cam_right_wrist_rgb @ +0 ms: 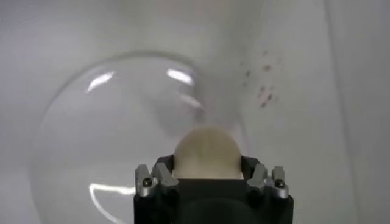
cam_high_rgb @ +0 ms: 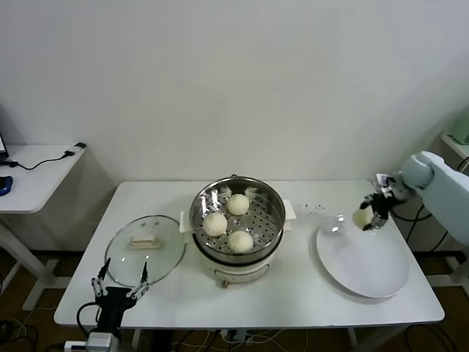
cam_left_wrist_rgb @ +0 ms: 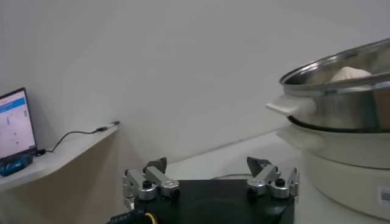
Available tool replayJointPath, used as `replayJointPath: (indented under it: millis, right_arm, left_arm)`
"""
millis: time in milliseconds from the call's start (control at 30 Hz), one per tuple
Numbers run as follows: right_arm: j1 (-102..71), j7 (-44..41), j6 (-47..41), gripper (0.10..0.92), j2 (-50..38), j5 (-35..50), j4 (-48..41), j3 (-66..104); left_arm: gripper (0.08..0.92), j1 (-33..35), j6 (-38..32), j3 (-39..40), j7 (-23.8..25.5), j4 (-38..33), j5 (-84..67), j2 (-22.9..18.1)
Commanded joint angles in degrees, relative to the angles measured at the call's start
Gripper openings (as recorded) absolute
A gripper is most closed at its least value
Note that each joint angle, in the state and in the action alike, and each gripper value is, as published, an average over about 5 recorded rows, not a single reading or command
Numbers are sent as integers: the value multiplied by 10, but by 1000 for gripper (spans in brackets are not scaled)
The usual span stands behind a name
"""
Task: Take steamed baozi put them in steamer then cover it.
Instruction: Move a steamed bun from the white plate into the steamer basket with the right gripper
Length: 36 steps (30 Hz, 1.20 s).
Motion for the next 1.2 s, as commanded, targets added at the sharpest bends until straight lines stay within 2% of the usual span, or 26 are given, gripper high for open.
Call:
replayJointPath:
  millis: [33,333,533,867,1200]
  right_arm:
    - [260,27,-88,700,56,287,95,-295]
    - [369,46,-107,701,166,429,112,-422]
    - [376,60,-116,704,230,463,120,-455]
    - [318,106,-132,704,301,455,121,-473]
    - [262,130,-135,704,308,429,117,-488]
  left_arm:
    - [823,5,-5,15,0,-4,3,-2]
    - [823,4,-10,18,1,1,-3,6]
    - [823,0,-10,14,1,8,-14,13]
    - [823,-7,-9,10,1,10,-24,23]
    - [823,-9,-10,6,1,16,-26,28]
